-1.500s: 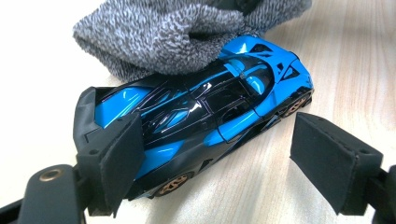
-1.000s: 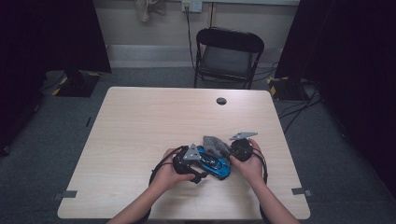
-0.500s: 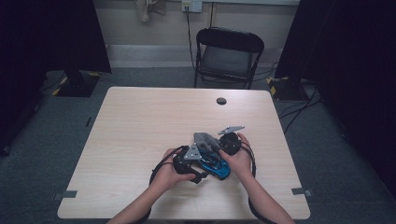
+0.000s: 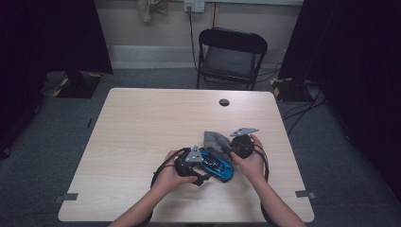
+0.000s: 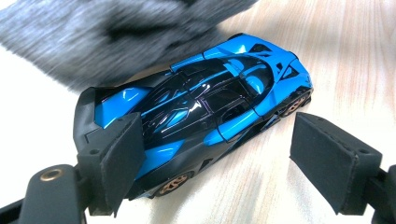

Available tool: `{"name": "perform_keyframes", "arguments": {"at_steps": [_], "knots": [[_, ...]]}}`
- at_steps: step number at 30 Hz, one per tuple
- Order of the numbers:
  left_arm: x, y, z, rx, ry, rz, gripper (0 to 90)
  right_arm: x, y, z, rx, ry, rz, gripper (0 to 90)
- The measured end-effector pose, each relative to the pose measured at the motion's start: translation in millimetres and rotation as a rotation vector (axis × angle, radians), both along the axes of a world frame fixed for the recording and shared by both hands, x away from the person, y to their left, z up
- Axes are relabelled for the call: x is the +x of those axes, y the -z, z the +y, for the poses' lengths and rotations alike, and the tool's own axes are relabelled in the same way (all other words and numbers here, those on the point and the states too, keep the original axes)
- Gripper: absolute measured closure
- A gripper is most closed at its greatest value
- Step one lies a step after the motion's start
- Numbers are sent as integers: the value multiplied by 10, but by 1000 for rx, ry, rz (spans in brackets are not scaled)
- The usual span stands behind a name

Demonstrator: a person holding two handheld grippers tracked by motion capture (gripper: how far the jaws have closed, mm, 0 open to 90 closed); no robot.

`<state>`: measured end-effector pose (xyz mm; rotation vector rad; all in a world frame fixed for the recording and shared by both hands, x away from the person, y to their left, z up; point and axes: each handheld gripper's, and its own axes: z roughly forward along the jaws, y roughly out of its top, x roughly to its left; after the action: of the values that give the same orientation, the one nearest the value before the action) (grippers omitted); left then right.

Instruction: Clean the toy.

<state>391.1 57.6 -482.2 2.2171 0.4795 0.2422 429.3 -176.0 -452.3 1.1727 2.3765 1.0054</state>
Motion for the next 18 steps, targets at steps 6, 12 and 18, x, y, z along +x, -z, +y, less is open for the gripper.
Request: {"name": "perform_keyframes", "arguments": {"at_steps": [6,12,18], "knots": [[-9,7,-1,0,0,-9,174,-173,29,-290,6,24,13,752],[-11,10,1,-3,1,-11,173,-245,121,-261,-5,-14,40,755],[-8,9,7,-1,1,-10,170,-182,219,-185,5,0,53,757]]}}
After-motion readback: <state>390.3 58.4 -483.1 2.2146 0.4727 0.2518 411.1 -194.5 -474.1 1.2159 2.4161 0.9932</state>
